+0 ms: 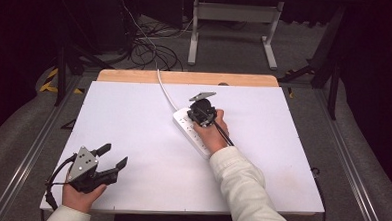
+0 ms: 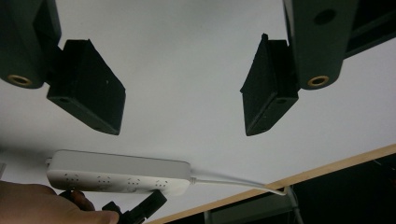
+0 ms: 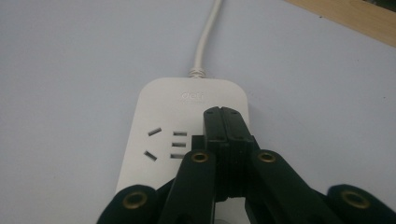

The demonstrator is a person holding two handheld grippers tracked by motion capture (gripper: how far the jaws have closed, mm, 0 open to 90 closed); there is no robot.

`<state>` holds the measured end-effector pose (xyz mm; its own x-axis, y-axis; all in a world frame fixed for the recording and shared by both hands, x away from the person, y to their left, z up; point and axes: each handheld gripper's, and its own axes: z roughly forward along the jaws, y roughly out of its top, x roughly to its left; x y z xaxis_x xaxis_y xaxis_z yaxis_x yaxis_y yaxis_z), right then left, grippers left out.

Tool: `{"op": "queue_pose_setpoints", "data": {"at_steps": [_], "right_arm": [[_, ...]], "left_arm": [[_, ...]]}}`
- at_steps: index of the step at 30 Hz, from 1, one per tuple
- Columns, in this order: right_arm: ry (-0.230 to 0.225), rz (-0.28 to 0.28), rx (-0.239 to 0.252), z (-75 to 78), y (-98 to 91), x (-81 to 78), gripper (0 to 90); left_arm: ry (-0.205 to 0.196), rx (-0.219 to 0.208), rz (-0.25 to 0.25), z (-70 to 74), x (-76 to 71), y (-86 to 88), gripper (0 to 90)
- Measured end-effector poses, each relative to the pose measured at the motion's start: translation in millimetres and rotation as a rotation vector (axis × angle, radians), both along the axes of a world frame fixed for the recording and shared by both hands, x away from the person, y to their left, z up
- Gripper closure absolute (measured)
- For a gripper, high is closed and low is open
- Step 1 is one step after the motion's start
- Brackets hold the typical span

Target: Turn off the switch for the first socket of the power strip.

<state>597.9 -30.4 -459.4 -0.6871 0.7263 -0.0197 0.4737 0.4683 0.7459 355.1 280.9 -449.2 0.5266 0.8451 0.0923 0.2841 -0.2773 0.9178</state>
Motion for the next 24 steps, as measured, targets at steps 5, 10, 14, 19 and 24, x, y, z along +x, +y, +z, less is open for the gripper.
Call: {"op": "queue_pose_setpoints", "data": {"at_steps": [5,10,14,19,24], "right_arm": [[-0.034,0.025,0.011,13.7,2.3,-7.2,90.0],[-0.067,0.047,0.01,28.4,3.9,-17.0,90.0],[-0.071,0.048,0.027,35.4,0.7,-20.4,90.0],[-0.085,0.054,0.05,42.7,-3.3,-23.7,90.0],[-0.083,0.071,0.063,51.1,-7.9,-28.5,90.0]], "left_arm": [[0.004,-0.009,0.002,-0.3,0.8,0.3,30.3],[-0.001,-0.005,0.0,0.5,-0.4,-0.6,30.2],[-0.002,-0.003,0.002,0.4,-0.1,-0.8,30.3],[0.005,-0.002,0.003,-0.5,1.4,-0.8,30.2],[0.005,-0.002,0.003,-0.5,1.7,-1.0,30.2]]}}
